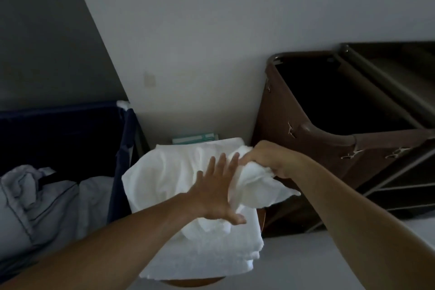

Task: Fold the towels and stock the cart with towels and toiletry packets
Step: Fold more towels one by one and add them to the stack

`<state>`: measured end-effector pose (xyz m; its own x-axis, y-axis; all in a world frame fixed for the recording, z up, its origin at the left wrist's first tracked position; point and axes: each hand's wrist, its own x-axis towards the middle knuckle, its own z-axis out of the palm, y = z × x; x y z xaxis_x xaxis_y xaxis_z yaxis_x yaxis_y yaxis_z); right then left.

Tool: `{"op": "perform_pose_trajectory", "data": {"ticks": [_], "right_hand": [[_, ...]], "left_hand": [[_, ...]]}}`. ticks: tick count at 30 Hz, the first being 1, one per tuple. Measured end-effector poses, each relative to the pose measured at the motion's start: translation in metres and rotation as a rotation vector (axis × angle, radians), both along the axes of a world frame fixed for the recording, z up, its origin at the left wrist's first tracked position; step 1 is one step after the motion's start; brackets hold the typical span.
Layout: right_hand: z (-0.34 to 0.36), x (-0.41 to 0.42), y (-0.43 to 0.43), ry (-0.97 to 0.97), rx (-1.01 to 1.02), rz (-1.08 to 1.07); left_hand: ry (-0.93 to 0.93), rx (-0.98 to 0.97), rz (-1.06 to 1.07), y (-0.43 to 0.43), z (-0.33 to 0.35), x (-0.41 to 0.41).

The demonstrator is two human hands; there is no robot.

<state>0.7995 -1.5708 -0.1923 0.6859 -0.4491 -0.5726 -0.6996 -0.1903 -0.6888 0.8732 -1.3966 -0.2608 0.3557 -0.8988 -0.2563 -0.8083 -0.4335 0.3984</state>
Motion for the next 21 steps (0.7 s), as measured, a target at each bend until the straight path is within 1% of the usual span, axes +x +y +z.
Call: {"op": "perform_pose_trajectory", "data": {"ticks": [1,3,5,6,8,9,11,13,14,15,17,19,20,21], "right_hand": [[0.015,0.004,0.004,-0.06,0.045,-0.018],[0.04,0.009,0.013,-0.202,0.142,-0.049],[0.059,0.01,0.023,-0.343,0.188,-0.08],[0.068,0.012,0.028,-0.413,0.192,-0.087],[0.084,0.016,0.04,-0.537,0.194,-0.06],[0.092,0.019,0.048,-0.598,0.156,-0.041],[0.107,0.024,0.063,-0.672,-0.009,-0.025],[0.116,0.032,0.069,-0.685,-0.186,-0.08],[0.118,0.035,0.069,-0.703,-0.223,-0.111],[0.12,0.038,0.068,-0.73,-0.214,-0.127],[0.123,0.039,0.069,-0.803,-0.103,-0.14],[0.125,0.04,0.072,-0.827,0.021,-0.156],[0.126,0.04,0.074,-0.84,0.13,-0.142],[0.126,0.04,0.076,-0.866,0.282,-0.106]], "left_hand": [[0.045,-0.069,0.083,-0.003,0.01,0.0],[0.195,-0.288,0.268,-0.005,0.037,0.007],[0.232,-0.465,0.389,-0.002,0.068,0.023],[0.222,-0.508,0.407,0.001,0.084,0.031],[0.348,-0.583,0.465,0.006,0.114,0.044],[0.412,-0.632,0.487,0.008,0.127,0.049],[0.483,-0.712,0.484,0.013,0.147,0.058],[0.486,-0.698,0.425,0.022,0.163,0.064],[0.514,-0.676,0.377,0.027,0.166,0.068],[0.574,-0.649,0.322,0.034,0.17,0.07],[0.714,-0.602,0.223,0.049,0.174,0.075],[0.855,-0.607,0.234,0.063,0.175,0.081],[0.919,-0.625,0.266,0.069,0.176,0.084],[0.971,-0.645,0.294,0.074,0.175,0.086]]}}
